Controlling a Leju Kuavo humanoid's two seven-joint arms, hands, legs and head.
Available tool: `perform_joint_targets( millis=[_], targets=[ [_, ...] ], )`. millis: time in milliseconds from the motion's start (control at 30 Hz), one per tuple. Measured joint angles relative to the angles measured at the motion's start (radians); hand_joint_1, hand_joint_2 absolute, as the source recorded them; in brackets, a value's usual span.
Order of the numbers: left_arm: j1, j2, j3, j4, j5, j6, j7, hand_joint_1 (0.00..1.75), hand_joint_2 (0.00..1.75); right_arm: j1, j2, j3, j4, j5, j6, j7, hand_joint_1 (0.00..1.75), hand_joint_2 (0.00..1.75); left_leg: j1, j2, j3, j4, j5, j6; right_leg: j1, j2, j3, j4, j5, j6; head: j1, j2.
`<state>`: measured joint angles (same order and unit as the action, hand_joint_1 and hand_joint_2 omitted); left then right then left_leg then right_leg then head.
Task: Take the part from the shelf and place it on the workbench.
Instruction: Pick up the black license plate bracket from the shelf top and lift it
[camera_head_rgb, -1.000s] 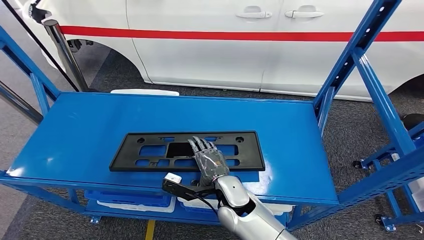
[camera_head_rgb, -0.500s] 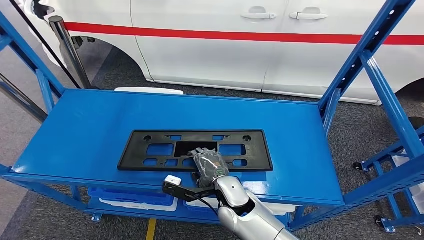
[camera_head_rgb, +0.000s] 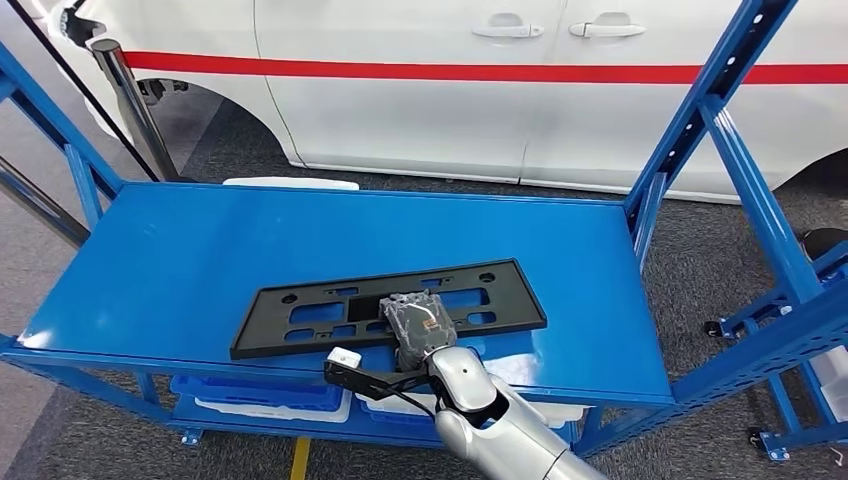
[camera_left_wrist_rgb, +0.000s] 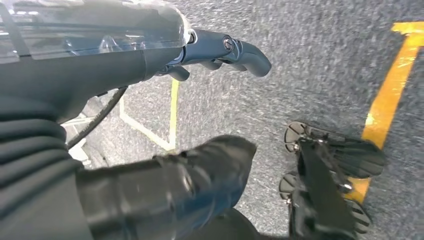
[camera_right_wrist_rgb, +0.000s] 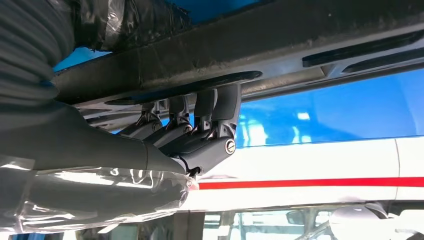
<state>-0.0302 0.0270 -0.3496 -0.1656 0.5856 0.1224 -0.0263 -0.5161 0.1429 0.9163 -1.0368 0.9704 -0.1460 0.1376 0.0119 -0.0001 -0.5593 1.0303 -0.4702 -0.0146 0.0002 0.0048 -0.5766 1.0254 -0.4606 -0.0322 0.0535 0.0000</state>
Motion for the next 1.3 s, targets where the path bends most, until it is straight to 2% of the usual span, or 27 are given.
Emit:
perform_joint_targets(
  millis=[33, 100, 167, 200, 267, 300, 333, 367, 400, 467, 500, 533, 633, 667, 733, 800, 833, 867, 900, 967, 1000, 1033, 1133, 1167, 1200, 1233, 1300],
  targets=[
    [-0.001, 0.0, 0.0, 0.0, 0.0, 0.0, -0.002, 0.0, 1.75, -0.001, 0.0, 0.0, 0.001, 0.0, -0.001, 0.0, 1.75, 1.75, -0.002, -0.001, 0.009, -0.021, 0.001, 0.005, 0.002, 0.001, -0.001, 0.0, 0.001, 0.005, 0.0, 0.0],
    [-0.002, 0.0, -0.001, 0.0, -0.001, 0.003, -0.007, 0.0, 1.75, -0.001, 0.0, 0.0, 0.003, -0.001, -0.003, 0.001, 1.75, 1.75, -0.003, -0.001, 0.011, -0.026, 0.005, 0.019, 0.003, 0.002, -0.001, -0.002, 0.003, 0.016, 0.0, 0.0],
    [-0.002, 0.0, -0.002, 0.0, -0.002, 0.016, -0.01, 0.0, 1.75, 0.0, -0.001, 0.0, 0.005, -0.001, -0.007, 0.002, 1.75, 1.75, 0.0, 0.002, 0.013, -0.032, 0.011, 0.032, 0.002, 0.002, -0.01, 0.021, -0.016, 0.026, 0.001, 0.0],
    [-0.002, 0.0, -0.002, 0.0, 0.0, 0.026, -0.011, 0.0, 1.75, 0.002, -0.001, 0.0, 0.006, 0.0, -0.01, 0.002, 1.75, 1.75, 0.002, 0.004, 0.012, -0.035, 0.014, 0.038, 0.002, 0.001, -0.027, 0.059, -0.042, 0.031, 0.001, 0.0],
    [-0.001, 0.0, -0.002, 0.0, 0.005, 0.048, -0.011, 0.0, 1.75, 0.007, -0.004, 0.0, 0.007, 0.005, -0.019, 0.004, 1.75, 1.75, 0.002, 0.007, 0.009, -0.035, 0.016, 0.044, -0.002, 0.0, -0.084, 0.186, -0.109, 0.036, 0.001, 0.0],
    [-0.001, 0.001, -0.002, 0.0, 0.007, 0.058, -0.009, 0.0, 1.75, 0.012, -0.007, 0.0, 0.007, 0.011, -0.027, 0.006, 1.75, 1.75, 0.001, 0.007, 0.008, -0.034, 0.016, 0.046, -0.003, 0.0, -0.111, 0.243, -0.13, 0.038, 0.001, 0.0],
    [0.0, 0.002, -0.002, 0.0, 0.008, 0.065, -0.004, 0.0, 1.75, 0.017, -0.009, 0.0, 0.008, 0.021, -0.038, 0.012, 1.75, 1.75, 0.001, 0.007, 0.007, -0.034, 0.016, 0.046, -0.005, 0.0, -0.124, 0.273, -0.132, 0.039, 0.001, 0.0],
    [0.0, 0.003, -0.002, 0.001, 0.008, 0.072, 0.002, 0.0, 1.75, 0.023, -0.011, 0.0, 0.007, 0.034, -0.053, 0.019, 1.75, 1.75, 0.001, 0.006, 0.008, -0.033, 0.016, 0.046, -0.006, 0.0, -0.119, 0.264, -0.115, 0.039, 0.001, 0.0],
    [0.0, 0.004, -0.003, 0.001, 0.008, 0.078, 0.007, 0.0, 1.75, 0.03, -0.011, 0.0, 0.007, 0.05, -0.074, 0.029, 1.75, 1.75, 0.001, 0.005, 0.01, -0.032, 0.015, 0.045, -0.007, -0.001, -0.096, 0.219, -0.083, 0.037, 0.001, 0.0],
    [0.0, 0.004, -0.003, 0.001, 0.008, 0.087, 0.013, 0.0, 1.75, 0.048, -0.012, 0.0, 0.004, 0.082, -0.121, 0.05, 1.75, 1.75, -0.001, 0.001, 0.011, -0.027, 0.011, 0.04, -0.006, -0.002, -0.031, 0.083, -0.024, 0.03, 0.001, 0.0],
    [0.0, 0.004, -0.003, 0.001, 0.008, 0.09, 0.015, 0.0, 1.75, 0.055, -0.012, 0.0, 0.001, 0.095, -0.14, 0.058, 1.75, 1.75, -0.003, -0.001, 0.009, -0.025, 0.009, 0.035, -0.004, -0.003, -0.01, 0.035, -0.01, 0.026, 0.001, 0.0],
    [0.0, 0.004, -0.003, 0.001, 0.008, 0.092, 0.016, 0.0, 1.75, 0.062, -0.013, 0.0, -0.002, 0.103, -0.153, 0.063, 1.75, 1.75, -0.004, -0.003, 0.008, -0.023, 0.008, 0.029, -0.002, -0.003, 0.001, 0.01, -0.007, 0.022, 0.001, 0.0],
    [0.001, 0.004, -0.003, 0.001, 0.008, 0.092, 0.018, 0.0, 1.75, 0.07, -0.013, 0.0, -0.009, 0.11, -0.162, 0.067, 1.75, 1.75, 0.0, -0.004, 0.008, -0.023, 0.005, 0.011, -0.001, -0.001, 0.005, -0.003, -0.005, 0.008, 0.0, 0.0],
    [0.001, 0.005, -0.004, 0.001, 0.008, 0.092, 0.019, 0.0, 1.75, 0.071, -0.013, 0.0, -0.01, 0.11, -0.162, 0.068, 1.75, 1.75, 0.001, -0.004, 0.003, -0.009, -0.008, 0.006, -0.003, -0.002, 0.007, -0.008, -0.002, 0.002, 0.0, 0.0],
    [0.001, 0.005, -0.004, 0.001, 0.008, 0.093, 0.019, 0.0, 1.75, 0.075, -0.014, 0.0, -0.012, 0.111, -0.162, 0.07, 1.75, 1.75, 0.004, -0.003, -0.033, 0.074, -0.061, -0.004, -0.006, -0.005, 0.01, -0.016, 0.003, -0.006, 0.0, 0.0],
    [0.001, 0.007, -0.004, 0.001, 0.008, 0.093, 0.02, 0.0, 1.75, 0.079, -0.015, 0.0, -0.012, 0.111, -0.162, 0.07, 1.75, 1.75, 0.006, -0.003, -0.09, 0.201, -0.121, -0.012, -0.006, -0.006, 0.008, -0.016, 0.004, -0.008, 0.0, 0.0],
    [0.002, 0.007, -0.004, 0.001, 0.008, 0.093, 0.02, 0.0, 1.75, 0.081, -0.016, 0.0, -0.013, 0.112, -0.162, 0.07, 1.75, 1.75, 0.007, -0.003, -0.107, 0.242, -0.13, -0.015, -0.005, -0.006, 0.008, -0.016, 0.004, -0.008, 0.0, 0.0],
    [0.003, 0.008, -0.004, 0.001, 0.008, 0.093, 0.02, 0.0, 1.75, 0.082, -0.017, 0.0, -0.013, 0.113, -0.162, 0.07, 1.75, 1.75, 0.009, -0.003, -0.108, 0.246, -0.12, -0.017, -0.006, -0.006, 0.008, -0.015, 0.004, -0.008, 0.0, 0.0],
    [0.005, 0.008, -0.004, 0.001, 0.008, 0.093, 0.021, 0.0, 1.75, 0.082, -0.017, 0.0, -0.013, 0.113, -0.162, 0.07, 1.75, 1.75, 0.011, -0.003, -0.09, 0.211, -0.092, -0.019, -0.007, -0.005, 0.009, -0.013, 0.003, -0.007, 0.0, 0.0],
    [0.006, 0.01, -0.004, 0.001, 0.008, 0.093, 0.021, 0.0, 1.75, 0.082, -0.018, 0.0, -0.013, 0.114, -0.163, 0.071, 1.75, 1.75, 0.016, -0.003, -0.023, 0.076, -0.029, -0.022, -0.007, -0.003, 0.009, -0.008, 0.0, -0.001, 0.0, 0.0],
    [0.006, 0.01, -0.004, 0.001, 0.008, 0.093, 0.021, 0.0, 1.75, 0.082, -0.018, -0.001, -0.013, 0.114, -0.163, 0.072, 1.75, 1.75, 0.015, -0.004, 0.003, 0.021, -0.011, -0.018, -0.006, -0.001, 0.008, -0.004, -0.002, 0.005, 0.0, 0.0],
    [0.005, 0.011, -0.004, 0.001, 0.008, 0.093, 0.021, 0.0, 1.75, 0.082, -0.019, -0.001, -0.013, 0.114, -0.163, 0.073, 1.75, 1.75, 0.014, -0.005, 0.017, -0.01, -0.005, -0.013, -0.005, 0.001, 0.007, -0.001, -0.002, 0.011, 0.0, 0.0],
    [0.004, 0.011, -0.004, 0.001, 0.008, 0.093, 0.021, 0.0, 1.75, 0.083, -0.02, -0.003, -0.015, 0.114, -0.164, 0.075, 1.75, 1.75, 0.01, -0.005, 0.019, -0.022, -0.004, 0.01, -0.004, 0.006, 0.004, -0.002, 0.001, 0.028, 0.001, 0.0],
    [0.003, 0.011, -0.004, 0.001, 0.008, 0.093, 0.021, 0.0, 1.75, 0.084, -0.02, -0.004, -0.016, 0.114, -0.166, 0.074, 1.75, 1.75, 0.01, -0.003, 0.019, -0.025, 0.0, 0.018, -0.005, 0.006, -0.001, 0.008, -0.007, 0.034, 0.001, 0.0],
    [0.003, 0.011, -0.004, 0.001, 0.008, 0.093, 0.021, 0.0, 1.75, 0.085, -0.02, -0.007, -0.017, 0.113, -0.169, 0.071, 1.75, 1.75, 0.012, 0.0, 0.019, -0.029, 0.005, 0.026, -0.005, 0.005, -0.011, 0.032, -0.025, 0.038, 0.001, 0.0],
    [0.003, 0.011, -0.004, 0.001, 0.01, 0.093, 0.022, 0.0, 1.75, 0.089, -0.021, -0.01, -0.019, 0.111, -0.177, 0.063, 1.75, 1.75, 0.012, 0.002, 0.018, -0.031, 0.009, 0.033, -0.006, 0.004, -0.032, 0.078, -0.056, 0.041, 0.001, 0.0],
    [0.004, 0.011, -0.004, 0.001, 0.014, 0.093, 0.027, 0.0, 1.75, 0.108, -0.023, -0.021, -0.028, 0.101, -0.208, 0.03, 1.75, 1.75, 0.01, 0.006, 0.013, -0.031, 0.014, 0.041, -0.006, 0.003, -0.09, 0.209, -0.125, 0.043, 0.001, 0.0]
  ],
)
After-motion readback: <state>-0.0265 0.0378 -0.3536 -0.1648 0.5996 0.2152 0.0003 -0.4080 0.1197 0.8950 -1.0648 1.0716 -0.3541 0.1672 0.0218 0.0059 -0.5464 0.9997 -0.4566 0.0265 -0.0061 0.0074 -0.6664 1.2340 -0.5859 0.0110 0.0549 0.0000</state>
